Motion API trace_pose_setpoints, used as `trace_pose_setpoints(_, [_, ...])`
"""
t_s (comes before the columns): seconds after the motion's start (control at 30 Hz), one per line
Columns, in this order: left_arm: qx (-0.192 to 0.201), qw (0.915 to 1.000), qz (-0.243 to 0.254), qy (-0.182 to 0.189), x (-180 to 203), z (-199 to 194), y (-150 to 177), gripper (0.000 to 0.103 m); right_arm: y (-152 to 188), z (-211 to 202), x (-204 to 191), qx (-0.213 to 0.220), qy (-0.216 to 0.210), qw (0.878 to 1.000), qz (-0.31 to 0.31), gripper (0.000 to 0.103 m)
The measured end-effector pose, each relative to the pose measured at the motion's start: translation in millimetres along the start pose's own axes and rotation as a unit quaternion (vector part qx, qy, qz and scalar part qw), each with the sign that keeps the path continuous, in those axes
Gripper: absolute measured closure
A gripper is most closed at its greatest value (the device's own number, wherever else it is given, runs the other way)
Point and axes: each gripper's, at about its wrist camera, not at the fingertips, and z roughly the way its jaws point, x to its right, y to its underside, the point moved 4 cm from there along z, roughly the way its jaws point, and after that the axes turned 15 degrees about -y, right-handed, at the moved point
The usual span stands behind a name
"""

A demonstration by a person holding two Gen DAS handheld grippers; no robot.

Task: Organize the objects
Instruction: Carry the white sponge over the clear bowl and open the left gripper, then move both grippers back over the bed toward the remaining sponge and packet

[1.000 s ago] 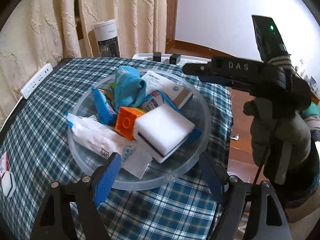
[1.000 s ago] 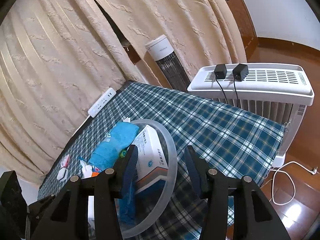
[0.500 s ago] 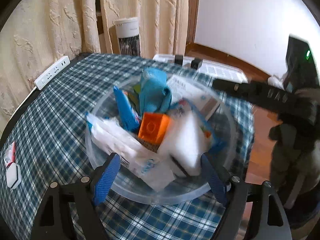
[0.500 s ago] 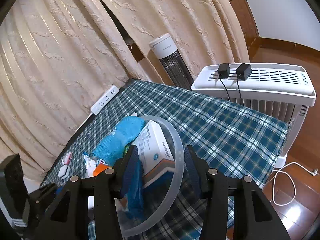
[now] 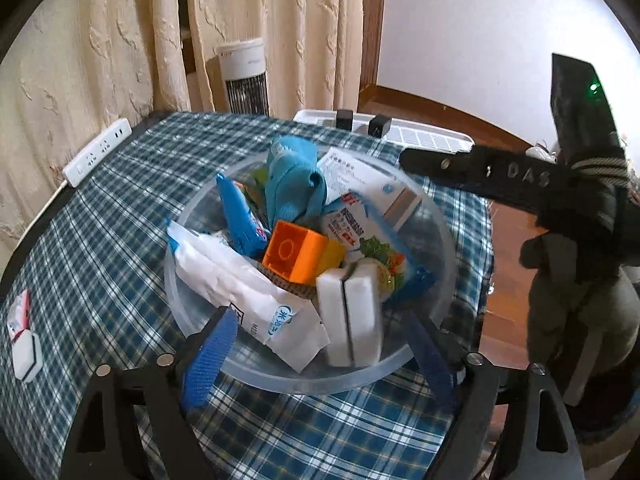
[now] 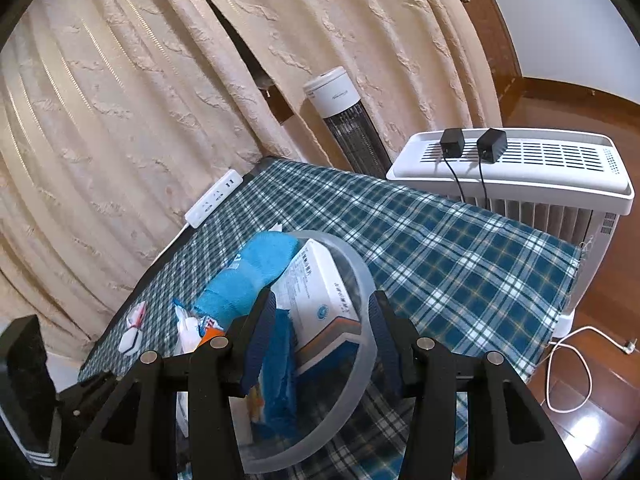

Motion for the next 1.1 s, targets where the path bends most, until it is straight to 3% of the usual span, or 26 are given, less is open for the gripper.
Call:
trace_pose_setpoints(0.17, [0.001,0.9998,-0.014,-0.011,-7.4,1.5,-1.6,0.014,0.2,0.3,-4.8,-0.002,-0.002,1.000,-0.004,0.053])
trace_pose_setpoints(0.33, [-0.032,0.9987,-0.024,-0.033,-13.3,22.5,4.5,0.013,0.4,-0.5,-9.4,-0.001,-0.004,1.000,-0.007,0.053])
trace_pose_setpoints(0.7, [-0.002,0.9985,-0.042,-0.034,-28.8,-0.6,2.4,0.004,1.0,5.1,-36.6,-0.005,-0.025,0.999,-0.025,0.053])
trace_pose_setpoints(1.1, [-0.006,0.9872,-0.116,-0.109,-118.8,-12.4,21.9,0.001,11.1,34.3,-104.1,-0.033,-0.081,0.994,-0.072,0.052])
